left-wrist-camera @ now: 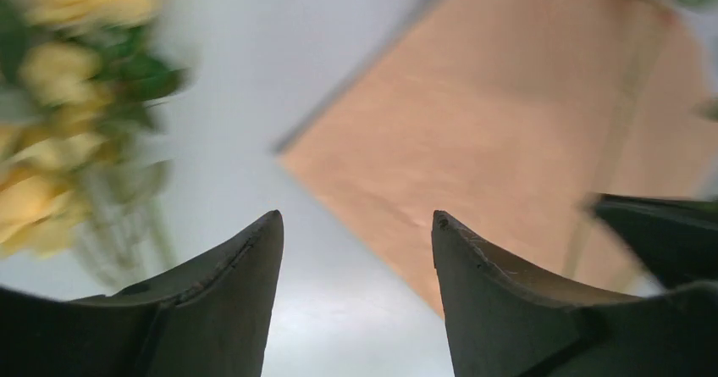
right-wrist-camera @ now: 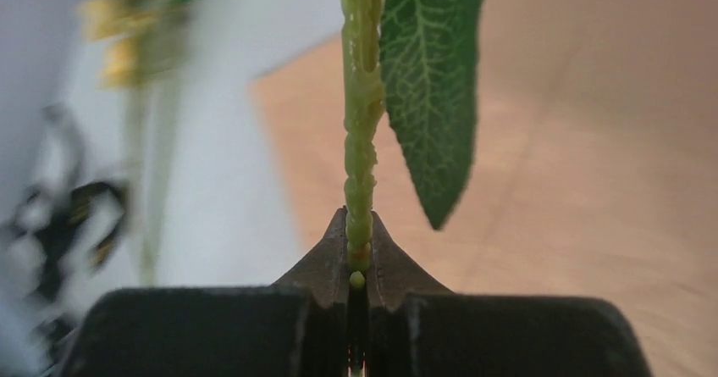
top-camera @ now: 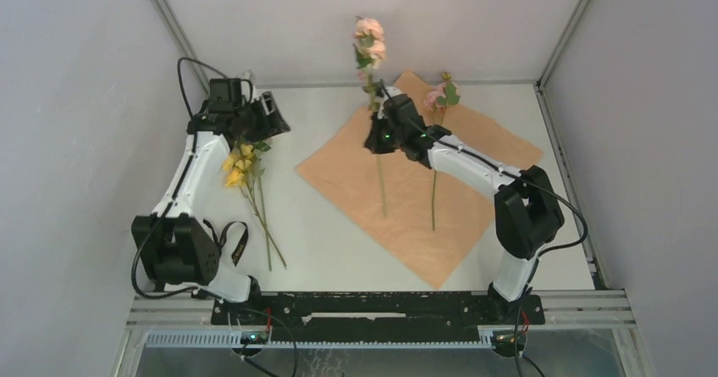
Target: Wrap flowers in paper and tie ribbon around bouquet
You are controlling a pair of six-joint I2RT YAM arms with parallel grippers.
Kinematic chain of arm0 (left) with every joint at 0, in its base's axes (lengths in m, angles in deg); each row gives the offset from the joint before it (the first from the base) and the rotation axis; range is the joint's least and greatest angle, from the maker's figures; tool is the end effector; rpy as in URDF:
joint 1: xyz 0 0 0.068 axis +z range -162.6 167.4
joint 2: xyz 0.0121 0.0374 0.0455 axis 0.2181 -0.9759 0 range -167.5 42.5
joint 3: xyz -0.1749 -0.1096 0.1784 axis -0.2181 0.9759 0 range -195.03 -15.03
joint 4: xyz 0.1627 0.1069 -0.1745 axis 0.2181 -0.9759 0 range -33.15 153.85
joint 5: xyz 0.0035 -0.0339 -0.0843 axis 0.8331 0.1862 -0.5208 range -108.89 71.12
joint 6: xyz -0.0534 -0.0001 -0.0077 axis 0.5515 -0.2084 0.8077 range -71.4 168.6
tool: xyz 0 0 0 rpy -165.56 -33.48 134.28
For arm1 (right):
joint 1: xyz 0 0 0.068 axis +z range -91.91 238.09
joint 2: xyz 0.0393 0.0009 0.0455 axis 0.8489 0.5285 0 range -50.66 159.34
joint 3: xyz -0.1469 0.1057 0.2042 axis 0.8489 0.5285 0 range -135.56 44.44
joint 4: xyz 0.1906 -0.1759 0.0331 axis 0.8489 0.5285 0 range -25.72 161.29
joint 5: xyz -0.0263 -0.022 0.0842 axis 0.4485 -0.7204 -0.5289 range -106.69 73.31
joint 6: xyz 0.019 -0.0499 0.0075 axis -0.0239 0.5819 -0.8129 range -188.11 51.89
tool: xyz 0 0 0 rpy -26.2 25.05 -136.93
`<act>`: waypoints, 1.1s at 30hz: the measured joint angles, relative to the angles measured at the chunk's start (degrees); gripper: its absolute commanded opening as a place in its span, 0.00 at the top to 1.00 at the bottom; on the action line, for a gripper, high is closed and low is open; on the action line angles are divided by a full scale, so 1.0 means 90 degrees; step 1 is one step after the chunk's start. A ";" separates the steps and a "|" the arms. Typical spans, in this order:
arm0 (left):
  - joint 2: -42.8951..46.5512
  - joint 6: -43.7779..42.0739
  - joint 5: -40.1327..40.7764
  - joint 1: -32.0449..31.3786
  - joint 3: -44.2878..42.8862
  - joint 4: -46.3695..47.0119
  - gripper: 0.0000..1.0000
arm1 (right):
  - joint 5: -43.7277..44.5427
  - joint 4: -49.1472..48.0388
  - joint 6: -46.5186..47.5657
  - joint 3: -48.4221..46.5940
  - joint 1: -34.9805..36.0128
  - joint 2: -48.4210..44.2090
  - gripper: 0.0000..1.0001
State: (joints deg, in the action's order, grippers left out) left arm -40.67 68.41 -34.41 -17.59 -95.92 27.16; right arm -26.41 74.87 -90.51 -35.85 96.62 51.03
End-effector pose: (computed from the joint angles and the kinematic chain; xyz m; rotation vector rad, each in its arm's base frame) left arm 0.3180 -0.0373 0.3576 -0.1463 2.2721 -0.5353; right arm 0.3218 0.2637 0.2807 -0.4162 2.1895 0.7891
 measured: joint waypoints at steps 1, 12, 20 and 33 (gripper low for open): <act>-0.0163 -0.0036 0.0238 0.0165 0.0034 -0.0056 0.33 | 0.0359 0.0250 0.0083 0.0000 -0.0202 0.0027 1.00; -0.1870 -0.0090 0.2067 0.1316 0.0457 -0.0423 0.44 | 0.2727 0.2378 0.0636 -0.0357 -0.1229 0.1224 0.52; -0.2465 -0.0083 0.2448 0.1345 0.0464 -0.0415 0.53 | 0.3050 0.2781 0.0746 -0.0699 -0.1188 0.1421 0.48; -0.2919 0.0019 0.2370 0.1474 0.0495 -0.0469 0.91 | 0.2868 0.2832 0.0821 -0.0427 -0.1013 0.0573 0.49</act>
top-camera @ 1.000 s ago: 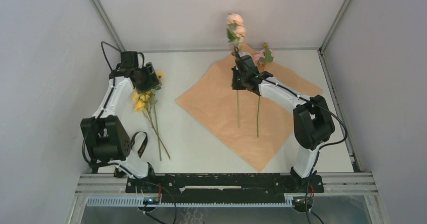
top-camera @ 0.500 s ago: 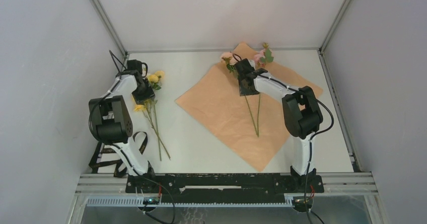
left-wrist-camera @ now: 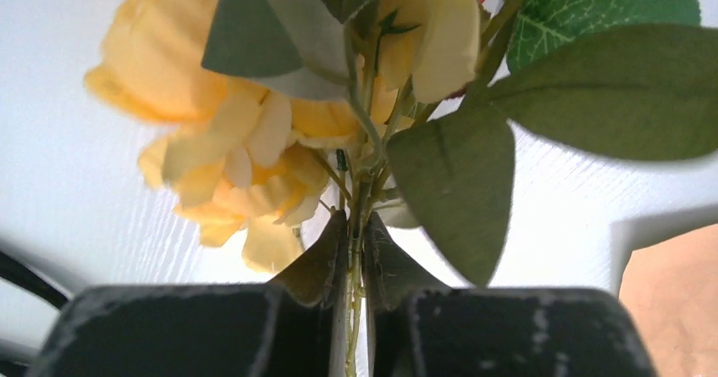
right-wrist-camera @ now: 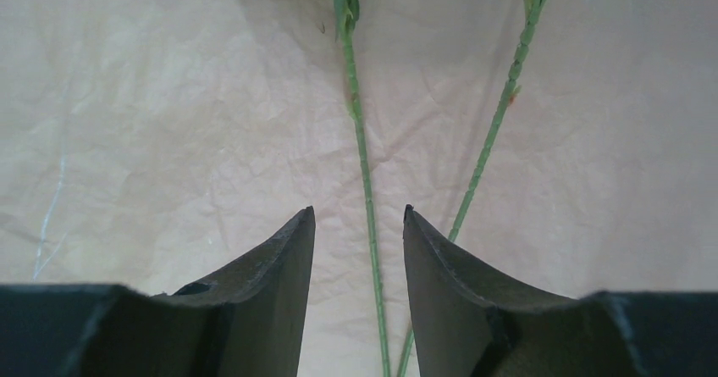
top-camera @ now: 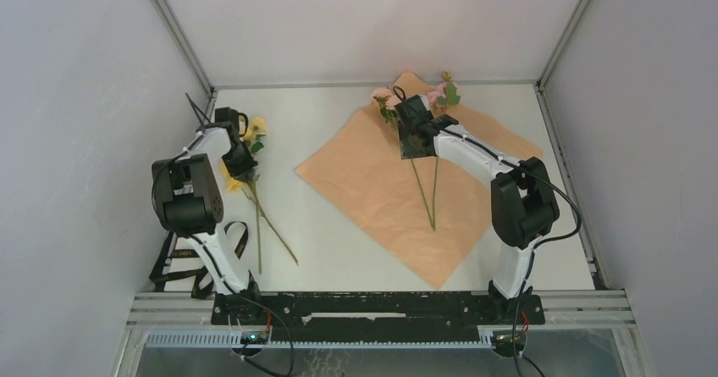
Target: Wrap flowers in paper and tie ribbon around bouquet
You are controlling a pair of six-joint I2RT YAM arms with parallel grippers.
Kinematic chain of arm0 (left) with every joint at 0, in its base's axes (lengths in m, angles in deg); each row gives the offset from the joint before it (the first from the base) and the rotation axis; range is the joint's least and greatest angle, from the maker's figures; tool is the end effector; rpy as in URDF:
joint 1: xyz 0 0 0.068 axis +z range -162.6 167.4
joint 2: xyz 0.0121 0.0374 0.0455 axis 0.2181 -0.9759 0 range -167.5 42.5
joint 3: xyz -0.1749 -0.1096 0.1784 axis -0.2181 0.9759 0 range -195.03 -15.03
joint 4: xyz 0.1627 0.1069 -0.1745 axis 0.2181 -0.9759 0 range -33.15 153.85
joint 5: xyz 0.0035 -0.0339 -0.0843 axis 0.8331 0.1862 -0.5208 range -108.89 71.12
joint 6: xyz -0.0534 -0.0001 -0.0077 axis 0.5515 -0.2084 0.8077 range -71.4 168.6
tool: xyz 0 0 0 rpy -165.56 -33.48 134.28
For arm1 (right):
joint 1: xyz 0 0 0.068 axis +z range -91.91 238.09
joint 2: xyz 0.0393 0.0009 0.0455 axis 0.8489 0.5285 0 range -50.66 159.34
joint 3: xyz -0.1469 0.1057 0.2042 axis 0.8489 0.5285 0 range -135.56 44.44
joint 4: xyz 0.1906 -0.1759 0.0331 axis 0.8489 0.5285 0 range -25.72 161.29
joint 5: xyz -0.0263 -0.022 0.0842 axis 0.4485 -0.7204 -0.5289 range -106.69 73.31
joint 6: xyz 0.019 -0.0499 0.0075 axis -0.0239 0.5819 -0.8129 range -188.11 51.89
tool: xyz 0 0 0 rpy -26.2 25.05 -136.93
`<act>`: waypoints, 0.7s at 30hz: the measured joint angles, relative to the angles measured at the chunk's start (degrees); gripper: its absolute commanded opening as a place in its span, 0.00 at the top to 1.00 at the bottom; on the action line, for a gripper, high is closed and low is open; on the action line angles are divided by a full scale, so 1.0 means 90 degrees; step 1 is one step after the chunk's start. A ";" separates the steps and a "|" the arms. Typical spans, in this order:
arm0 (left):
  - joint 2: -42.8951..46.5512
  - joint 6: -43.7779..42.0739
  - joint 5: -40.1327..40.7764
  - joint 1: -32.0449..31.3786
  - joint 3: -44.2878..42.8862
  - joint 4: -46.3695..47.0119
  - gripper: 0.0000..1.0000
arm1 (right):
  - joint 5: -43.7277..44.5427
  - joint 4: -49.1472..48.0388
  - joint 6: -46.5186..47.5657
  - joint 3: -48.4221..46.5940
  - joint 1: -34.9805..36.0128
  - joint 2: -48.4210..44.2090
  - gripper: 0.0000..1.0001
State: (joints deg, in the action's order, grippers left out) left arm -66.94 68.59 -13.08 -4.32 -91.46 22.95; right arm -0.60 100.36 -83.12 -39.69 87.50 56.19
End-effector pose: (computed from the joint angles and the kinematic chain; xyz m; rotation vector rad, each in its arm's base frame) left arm 0.3719 0.0578 0.1740 -0.7158 2.7592 0.1027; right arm 0.3549 0.1885 0.2344 -0.2183 2.5272 -0.0641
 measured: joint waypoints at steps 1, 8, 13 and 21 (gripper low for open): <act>0.0092 0.0000 -0.0005 0.0039 0.0046 0.0000 0.91 | -0.0015 -0.0002 0.0017 0.0010 0.0000 -0.0068 0.49; 0.0838 -0.0061 -0.0206 0.0214 0.0313 -0.0087 0.84 | -0.0119 -0.0005 0.0092 0.0010 0.0007 -0.0291 0.49; 0.0940 -0.0107 -0.0255 0.0226 0.0391 -0.0046 0.91 | -0.0153 -0.0007 0.0141 0.0044 0.0044 -0.0313 0.49; 0.1013 -0.0104 -0.0384 0.0291 0.0784 -0.0010 0.92 | -0.0155 0.0019 0.0238 0.0216 0.0131 -0.0384 0.49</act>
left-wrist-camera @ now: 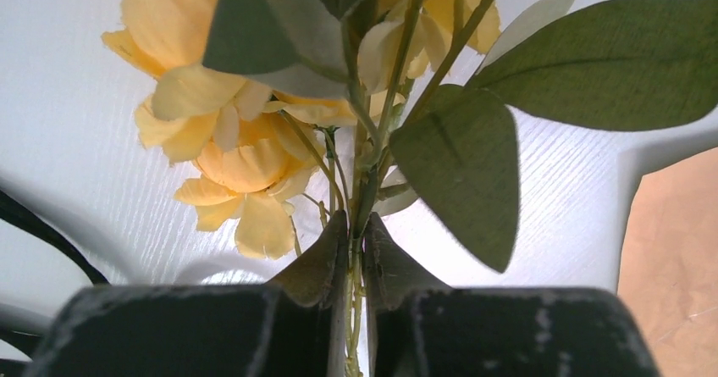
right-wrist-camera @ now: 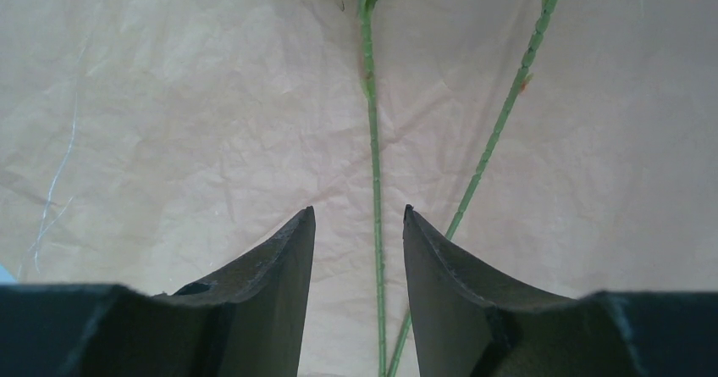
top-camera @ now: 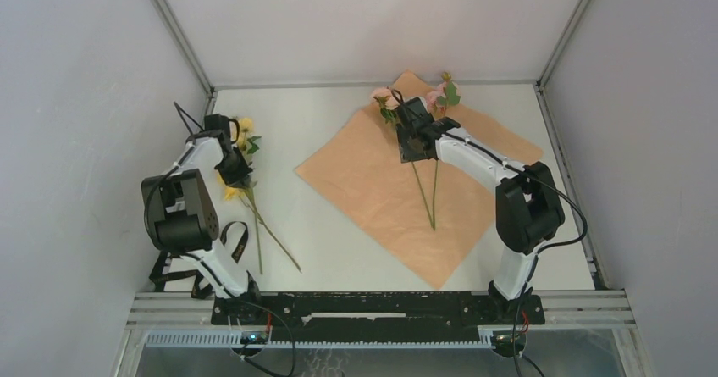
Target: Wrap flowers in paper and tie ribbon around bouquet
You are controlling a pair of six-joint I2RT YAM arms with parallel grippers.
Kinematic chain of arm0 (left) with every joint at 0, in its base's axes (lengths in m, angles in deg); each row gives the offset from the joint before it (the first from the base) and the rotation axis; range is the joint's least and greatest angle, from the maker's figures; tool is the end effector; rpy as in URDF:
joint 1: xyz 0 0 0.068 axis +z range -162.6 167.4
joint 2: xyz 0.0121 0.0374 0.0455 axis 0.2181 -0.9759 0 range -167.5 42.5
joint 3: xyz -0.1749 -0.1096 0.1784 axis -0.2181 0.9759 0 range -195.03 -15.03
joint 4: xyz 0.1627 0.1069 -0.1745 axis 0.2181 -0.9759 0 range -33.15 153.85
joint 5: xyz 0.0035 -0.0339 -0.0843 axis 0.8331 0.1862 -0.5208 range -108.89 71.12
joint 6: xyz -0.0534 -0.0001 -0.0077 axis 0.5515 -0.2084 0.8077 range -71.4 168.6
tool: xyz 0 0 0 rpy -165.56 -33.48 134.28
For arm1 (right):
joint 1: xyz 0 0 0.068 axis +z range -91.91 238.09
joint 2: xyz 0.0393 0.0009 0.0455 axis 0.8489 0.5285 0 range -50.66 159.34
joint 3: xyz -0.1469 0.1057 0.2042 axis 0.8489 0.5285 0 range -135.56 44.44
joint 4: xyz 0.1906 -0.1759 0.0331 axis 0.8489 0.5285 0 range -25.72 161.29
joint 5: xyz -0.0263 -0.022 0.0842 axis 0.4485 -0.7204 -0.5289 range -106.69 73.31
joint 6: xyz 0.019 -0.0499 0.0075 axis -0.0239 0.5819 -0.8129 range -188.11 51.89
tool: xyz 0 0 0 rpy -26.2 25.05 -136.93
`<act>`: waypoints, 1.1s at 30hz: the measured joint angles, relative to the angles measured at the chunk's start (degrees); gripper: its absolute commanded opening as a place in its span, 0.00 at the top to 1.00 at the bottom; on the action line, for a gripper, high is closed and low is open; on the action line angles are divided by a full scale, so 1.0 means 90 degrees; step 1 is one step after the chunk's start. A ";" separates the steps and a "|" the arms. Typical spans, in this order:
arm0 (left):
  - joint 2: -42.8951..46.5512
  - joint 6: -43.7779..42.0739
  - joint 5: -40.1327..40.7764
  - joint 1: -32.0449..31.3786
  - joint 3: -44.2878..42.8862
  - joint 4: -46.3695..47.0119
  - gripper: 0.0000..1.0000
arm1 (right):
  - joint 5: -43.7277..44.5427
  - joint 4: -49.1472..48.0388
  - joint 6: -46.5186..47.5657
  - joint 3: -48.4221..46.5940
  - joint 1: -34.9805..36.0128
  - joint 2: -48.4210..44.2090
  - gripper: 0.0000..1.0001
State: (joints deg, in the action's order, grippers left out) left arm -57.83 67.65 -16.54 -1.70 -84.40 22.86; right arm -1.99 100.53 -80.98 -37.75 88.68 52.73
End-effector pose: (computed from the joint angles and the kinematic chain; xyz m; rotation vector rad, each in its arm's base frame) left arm 0.3358 0.0662 0.1943 -0.7386 2.7262 0.0258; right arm 0.3401 0.1903 0.2463 -0.2945 2.5070 -0.0295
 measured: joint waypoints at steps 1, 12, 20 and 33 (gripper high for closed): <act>0.0066 -0.0002 0.0002 0.0000 0.0063 0.0022 0.95 | -0.0002 0.0002 0.0002 0.0007 0.0000 0.0000 0.49; 0.1666 -0.0029 -0.0168 0.0005 0.0272 -0.0007 1.00 | -0.0376 -0.0007 0.0199 0.0017 0.0136 -0.0194 0.41; 0.2771 -0.0104 -0.1124 -0.0051 -0.1239 -0.0100 1.00 | -0.1953 -0.0741 0.0954 0.0049 0.1433 -0.1086 0.19; 0.2973 0.0197 -0.2142 -0.2222 -0.2091 0.0032 1.00 | -0.3230 -0.3587 0.0061 -0.0160 0.2283 -0.0918 0.07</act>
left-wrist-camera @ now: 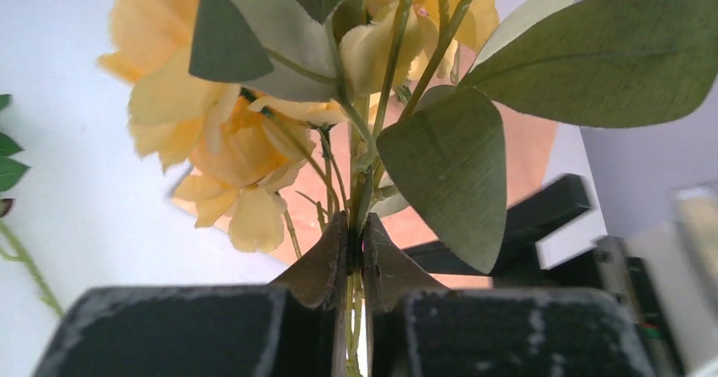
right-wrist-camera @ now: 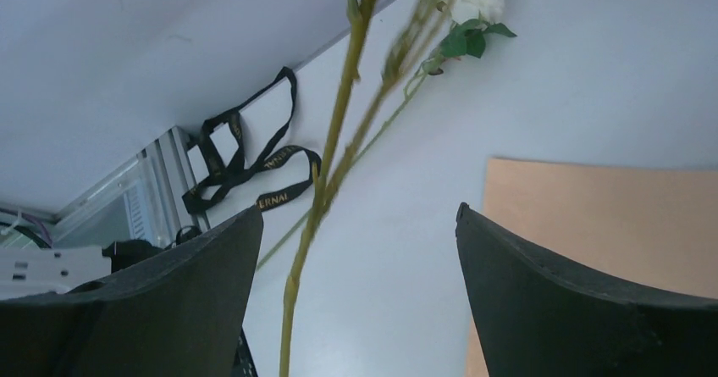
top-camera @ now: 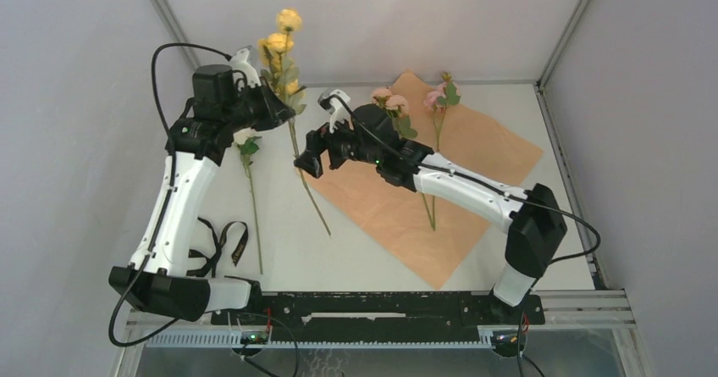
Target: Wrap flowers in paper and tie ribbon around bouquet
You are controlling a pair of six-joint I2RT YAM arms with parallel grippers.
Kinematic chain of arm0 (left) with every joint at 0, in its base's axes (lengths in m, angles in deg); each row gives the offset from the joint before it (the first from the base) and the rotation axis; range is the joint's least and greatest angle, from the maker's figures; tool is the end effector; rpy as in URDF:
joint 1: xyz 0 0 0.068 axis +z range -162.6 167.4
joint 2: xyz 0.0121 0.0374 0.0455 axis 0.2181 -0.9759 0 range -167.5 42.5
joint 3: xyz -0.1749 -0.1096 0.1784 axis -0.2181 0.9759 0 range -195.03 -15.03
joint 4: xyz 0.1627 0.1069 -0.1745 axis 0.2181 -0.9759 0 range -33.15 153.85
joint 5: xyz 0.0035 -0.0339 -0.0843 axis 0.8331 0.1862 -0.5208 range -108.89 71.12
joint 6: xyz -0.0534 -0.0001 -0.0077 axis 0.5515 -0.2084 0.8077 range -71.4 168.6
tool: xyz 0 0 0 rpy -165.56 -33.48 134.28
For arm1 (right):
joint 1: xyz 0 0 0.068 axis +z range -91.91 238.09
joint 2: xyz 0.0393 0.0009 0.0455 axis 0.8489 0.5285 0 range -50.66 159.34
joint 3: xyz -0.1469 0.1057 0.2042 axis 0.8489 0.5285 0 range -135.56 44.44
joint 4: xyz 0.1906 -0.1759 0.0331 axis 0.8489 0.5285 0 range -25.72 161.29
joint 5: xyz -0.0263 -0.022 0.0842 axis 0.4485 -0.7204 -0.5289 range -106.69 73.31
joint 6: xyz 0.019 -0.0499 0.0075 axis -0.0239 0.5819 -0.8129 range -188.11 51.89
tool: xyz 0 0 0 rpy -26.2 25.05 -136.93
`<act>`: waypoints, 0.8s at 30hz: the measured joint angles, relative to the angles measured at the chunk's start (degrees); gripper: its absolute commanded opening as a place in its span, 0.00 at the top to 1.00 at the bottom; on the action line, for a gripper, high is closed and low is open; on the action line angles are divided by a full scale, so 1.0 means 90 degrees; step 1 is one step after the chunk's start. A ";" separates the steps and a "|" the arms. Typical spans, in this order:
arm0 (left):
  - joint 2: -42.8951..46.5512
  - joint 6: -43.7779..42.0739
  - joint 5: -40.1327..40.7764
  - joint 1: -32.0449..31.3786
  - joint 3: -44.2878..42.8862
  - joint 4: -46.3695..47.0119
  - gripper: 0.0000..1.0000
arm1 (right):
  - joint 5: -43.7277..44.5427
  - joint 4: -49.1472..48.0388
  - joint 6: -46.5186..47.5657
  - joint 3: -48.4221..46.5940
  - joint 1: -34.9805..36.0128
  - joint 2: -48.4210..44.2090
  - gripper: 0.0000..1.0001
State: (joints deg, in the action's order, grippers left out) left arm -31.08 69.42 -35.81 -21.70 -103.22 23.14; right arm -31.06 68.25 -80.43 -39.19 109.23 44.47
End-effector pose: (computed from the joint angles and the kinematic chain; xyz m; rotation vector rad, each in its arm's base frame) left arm 0.2595 -0.0520 0.4390 -0.0200 2.0623 -0.6258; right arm 0.2444 0.3171 0.3575 -0.8221 1.7721 0.9867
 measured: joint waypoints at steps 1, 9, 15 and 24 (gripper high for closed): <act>-0.0068 0.0029 -0.0022 -0.0097 -0.0024 -0.0029 1.00 | 0.0019 -0.0078 -0.0090 -0.0061 0.0015 0.0129 0.07; -0.0197 0.0192 -0.0095 -0.0393 -0.0058 -0.0041 0.86 | -0.0112 -0.0328 -0.0770 -0.0262 -0.0015 0.1066 1.00; -0.0311 0.0100 0.0731 -0.0311 0.0007 -0.0114 0.19 | -0.0034 -0.0357 -0.1064 0.0073 -0.0335 0.0986 1.00; -0.2348 -0.0158 0.2283 0.1715 0.0731 -0.0223 0.18 | 0.1593 0.1613 -0.0522 0.0549 -0.2375 0.0848 0.94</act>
State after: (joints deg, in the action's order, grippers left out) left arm -52.21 68.00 -15.27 -6.27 -96.64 21.13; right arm -16.73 82.77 -85.13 -34.25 87.85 52.10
